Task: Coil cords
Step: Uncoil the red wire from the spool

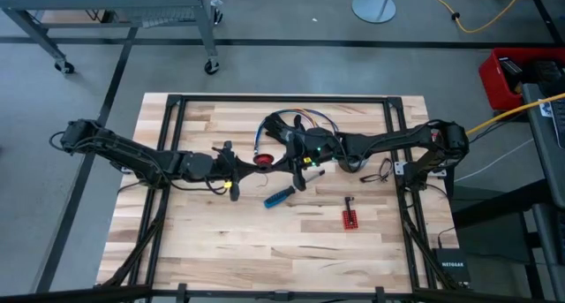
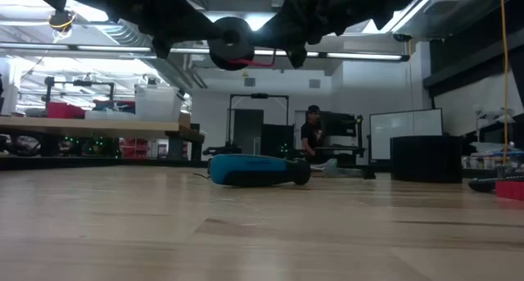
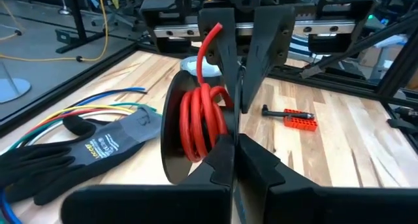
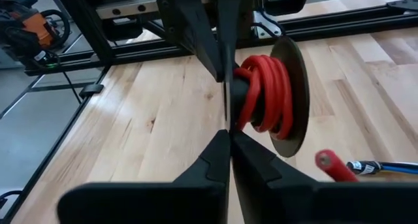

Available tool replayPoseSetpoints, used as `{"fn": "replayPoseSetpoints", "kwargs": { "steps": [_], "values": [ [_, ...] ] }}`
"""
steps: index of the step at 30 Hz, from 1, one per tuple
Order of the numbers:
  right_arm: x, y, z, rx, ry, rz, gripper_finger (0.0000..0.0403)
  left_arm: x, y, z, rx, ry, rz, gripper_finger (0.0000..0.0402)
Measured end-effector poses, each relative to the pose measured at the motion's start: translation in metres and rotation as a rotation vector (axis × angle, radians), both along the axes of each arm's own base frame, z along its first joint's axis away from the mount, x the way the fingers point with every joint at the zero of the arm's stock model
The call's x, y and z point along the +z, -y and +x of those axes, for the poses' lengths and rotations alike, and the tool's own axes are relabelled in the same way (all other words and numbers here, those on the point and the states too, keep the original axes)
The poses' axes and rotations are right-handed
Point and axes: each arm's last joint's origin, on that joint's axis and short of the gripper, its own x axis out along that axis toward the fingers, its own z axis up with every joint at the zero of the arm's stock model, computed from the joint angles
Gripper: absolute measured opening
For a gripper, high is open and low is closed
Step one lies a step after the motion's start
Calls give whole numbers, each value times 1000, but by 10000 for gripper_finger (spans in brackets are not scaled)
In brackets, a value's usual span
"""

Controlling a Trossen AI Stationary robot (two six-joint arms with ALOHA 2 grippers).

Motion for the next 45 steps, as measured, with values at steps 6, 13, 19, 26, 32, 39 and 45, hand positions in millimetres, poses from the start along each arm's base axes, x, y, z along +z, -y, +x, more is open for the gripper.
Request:
{"fn": "replayPoseSetpoints", "kwargs": {
  "steps": [6, 13, 19, 26, 32, 39, 45],
  "values": [
    [2, 2, 0, -64, 12, -41, 23, -3, -3, -2, 100, -38, 36, 1],
    [26, 8, -8, -258, 107, -195, 8, -14, -12, -9, 284, -146, 102, 0],
    [32, 10, -16, -328, 88, -226, 16, -10, -13, -7, 291, -114, 120, 0],
    [22, 7, -19, -237, -18, -148, 26, 4, -10, -4, 182, -16, 137, 0],
    [22, 4, -19, -148, -15, -106, 39, 11, -5, -1, 22, 60, 115, 0],
    [22, 3, -19, -128, -20, -44, 83, 10, -4, -1, -31, 55, 103, 0],
    [22, 2, -19, -110, -19, -31, 129, 11, -4, -1, -31, 57, 102, 0]
  ]
}}
